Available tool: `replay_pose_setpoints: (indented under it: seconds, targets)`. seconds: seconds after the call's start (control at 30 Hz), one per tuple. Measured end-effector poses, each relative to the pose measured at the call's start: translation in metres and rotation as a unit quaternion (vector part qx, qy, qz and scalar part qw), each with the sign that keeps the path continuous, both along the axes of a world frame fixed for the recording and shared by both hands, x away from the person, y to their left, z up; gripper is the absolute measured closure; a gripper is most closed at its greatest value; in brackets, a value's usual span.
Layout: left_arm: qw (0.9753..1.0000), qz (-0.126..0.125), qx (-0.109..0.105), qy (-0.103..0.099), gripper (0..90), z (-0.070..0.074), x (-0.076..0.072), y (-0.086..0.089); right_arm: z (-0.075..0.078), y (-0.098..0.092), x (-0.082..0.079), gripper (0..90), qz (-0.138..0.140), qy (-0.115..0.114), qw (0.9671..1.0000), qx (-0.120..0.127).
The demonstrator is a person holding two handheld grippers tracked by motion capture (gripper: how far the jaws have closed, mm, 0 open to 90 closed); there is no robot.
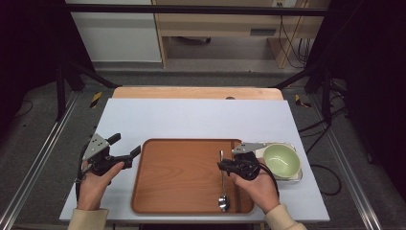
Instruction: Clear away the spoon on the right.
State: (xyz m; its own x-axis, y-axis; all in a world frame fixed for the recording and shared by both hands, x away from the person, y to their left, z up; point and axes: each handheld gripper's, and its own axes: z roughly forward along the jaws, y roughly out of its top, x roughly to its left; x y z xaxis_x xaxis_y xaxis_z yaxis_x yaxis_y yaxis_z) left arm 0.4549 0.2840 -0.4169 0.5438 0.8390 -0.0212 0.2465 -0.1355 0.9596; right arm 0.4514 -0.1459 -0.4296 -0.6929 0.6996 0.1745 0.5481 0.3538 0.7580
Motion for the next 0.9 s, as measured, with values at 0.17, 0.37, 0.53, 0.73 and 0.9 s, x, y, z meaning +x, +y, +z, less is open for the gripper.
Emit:
replay_pose_setpoints:
  seconds: [0.17, 0.37, 0.53, 0.73, 0.9]
  targets:
    - [1.0, 0.0, 0.0, 0.0, 7.6, 0.0, 0.0, 0.0, -0.003, 0.005, 0.003, 75.6, -0.011, 0.007, 0.9998, -0.015]
    - [1.0, -0.001, -0.001, 0.001, 7.7, 0.0, 0.0, 0.0, -0.006, 0.006, 0.009, 74.5, -0.029, 0.02, 0.9992, -0.021]
    - [1.0, 0.003, 0.0, -0.001, 7.8, 0.0, 0.0, 0.0, -0.008, 0.005, 0.011, 72.9, -0.041, 0.033, 0.9981, -0.031]
    - [1.0, 0.0, 0.001, 0.0, 7.8, -0.001, 0.0, 0.0, -0.009, 0.007, 0.014, 64.3, -0.051, 0.039, 0.9974, -0.034]
    - [1.0, -0.001, 0.005, 0.0, 7.8, -0.001, 0.0, 0.0, -0.01, 0.008, 0.016, 55.6, -0.059, 0.032, 0.9969, -0.042]
